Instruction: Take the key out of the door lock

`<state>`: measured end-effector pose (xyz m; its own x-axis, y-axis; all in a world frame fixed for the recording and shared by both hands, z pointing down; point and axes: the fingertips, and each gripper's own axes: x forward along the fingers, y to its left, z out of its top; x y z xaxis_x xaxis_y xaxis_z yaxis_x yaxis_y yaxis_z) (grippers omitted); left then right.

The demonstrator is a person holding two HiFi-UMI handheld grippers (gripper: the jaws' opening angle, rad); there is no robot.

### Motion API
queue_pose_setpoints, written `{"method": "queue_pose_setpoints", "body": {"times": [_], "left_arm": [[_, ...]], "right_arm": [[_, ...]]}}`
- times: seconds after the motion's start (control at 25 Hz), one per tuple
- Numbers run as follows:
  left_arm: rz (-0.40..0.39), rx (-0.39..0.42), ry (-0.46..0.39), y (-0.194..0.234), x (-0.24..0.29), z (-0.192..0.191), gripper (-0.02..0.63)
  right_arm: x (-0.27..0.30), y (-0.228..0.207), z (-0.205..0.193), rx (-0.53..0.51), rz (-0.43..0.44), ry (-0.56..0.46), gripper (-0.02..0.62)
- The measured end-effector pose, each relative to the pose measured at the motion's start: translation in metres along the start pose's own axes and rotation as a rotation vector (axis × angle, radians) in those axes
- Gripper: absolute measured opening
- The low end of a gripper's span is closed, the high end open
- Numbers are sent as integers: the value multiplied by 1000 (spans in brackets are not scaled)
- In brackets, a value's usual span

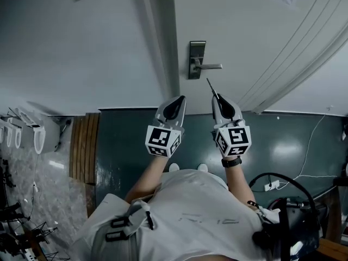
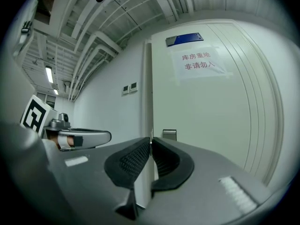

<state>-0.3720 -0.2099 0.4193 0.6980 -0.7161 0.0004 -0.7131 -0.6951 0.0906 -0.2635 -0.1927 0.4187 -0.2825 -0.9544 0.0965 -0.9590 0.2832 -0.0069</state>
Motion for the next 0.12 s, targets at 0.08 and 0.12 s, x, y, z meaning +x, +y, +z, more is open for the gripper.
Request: {"method": "queue_pose_setpoints", "body": {"times": [0.08,0.12], "left_arm": [[-8,-1,3,7,-1,-1,-1],[-12,-2,5,10,-1,-2,-2]], "right_arm": [[6,4,-1,3,-7,2,23],[10,5,-1,4,-11,3,23]]}}
